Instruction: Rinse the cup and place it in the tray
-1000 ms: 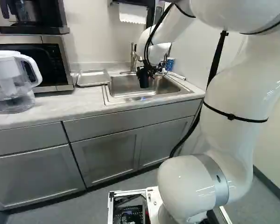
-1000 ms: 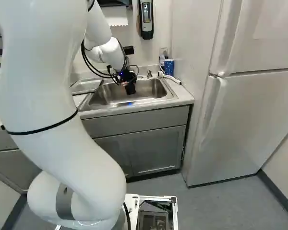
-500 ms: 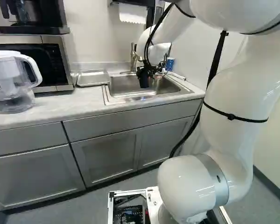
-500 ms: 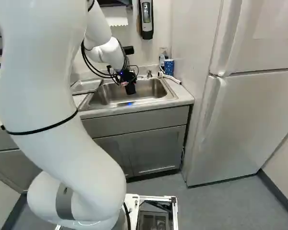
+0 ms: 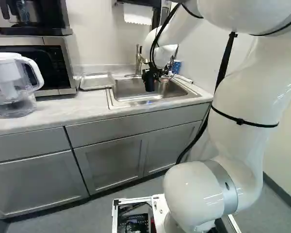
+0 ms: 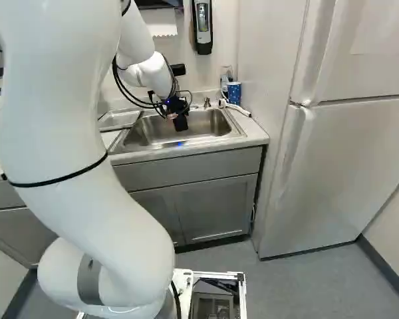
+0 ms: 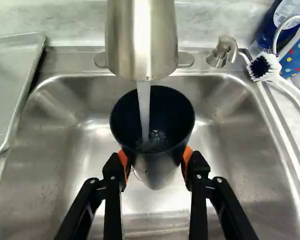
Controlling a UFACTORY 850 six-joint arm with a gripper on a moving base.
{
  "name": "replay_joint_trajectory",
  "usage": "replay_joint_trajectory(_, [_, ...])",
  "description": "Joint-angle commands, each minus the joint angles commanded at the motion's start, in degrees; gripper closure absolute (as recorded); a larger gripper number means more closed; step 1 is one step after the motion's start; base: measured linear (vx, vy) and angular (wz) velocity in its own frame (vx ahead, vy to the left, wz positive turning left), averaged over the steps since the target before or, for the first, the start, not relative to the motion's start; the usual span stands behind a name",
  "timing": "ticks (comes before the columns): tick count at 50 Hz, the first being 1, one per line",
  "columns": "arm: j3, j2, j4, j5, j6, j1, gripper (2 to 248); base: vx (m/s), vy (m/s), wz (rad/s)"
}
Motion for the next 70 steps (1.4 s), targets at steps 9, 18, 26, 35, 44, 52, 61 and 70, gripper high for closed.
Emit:
replay_joint_trajectory(9, [0.0,0.0,0.0,0.0,0.0,0.0,130,0.000,0.000,0.000])
replay_joint_trajectory(18, [0.0,0.0,0.0,0.0,0.0,0.0,130,0.000,0.000,0.000])
replay_joint_trajectory(26, [0.0,0.0,0.0,0.0,0.0,0.0,130,0.000,0.000,0.000])
replay_joint_trajectory(35, [0.0,0.0,0.0,0.0,0.0,0.0,130,0.000,0.000,0.000])
replay_joint_trajectory(44, [0.0,0.0,0.0,0.0,0.0,0.0,130,0.000,0.000,0.000])
replay_joint_trajectory(52, [0.0,0.0,0.0,0.0,0.0,0.0,130,0.000,0.000,0.000])
replay_joint_trajectory(61, [0.0,0.0,0.0,0.0,0.0,0.0,130,0.000,0.000,0.000])
replay_joint_trajectory(70, [0.0,0.0,0.0,0.0,0.0,0.0,130,0.000,0.000,0.000])
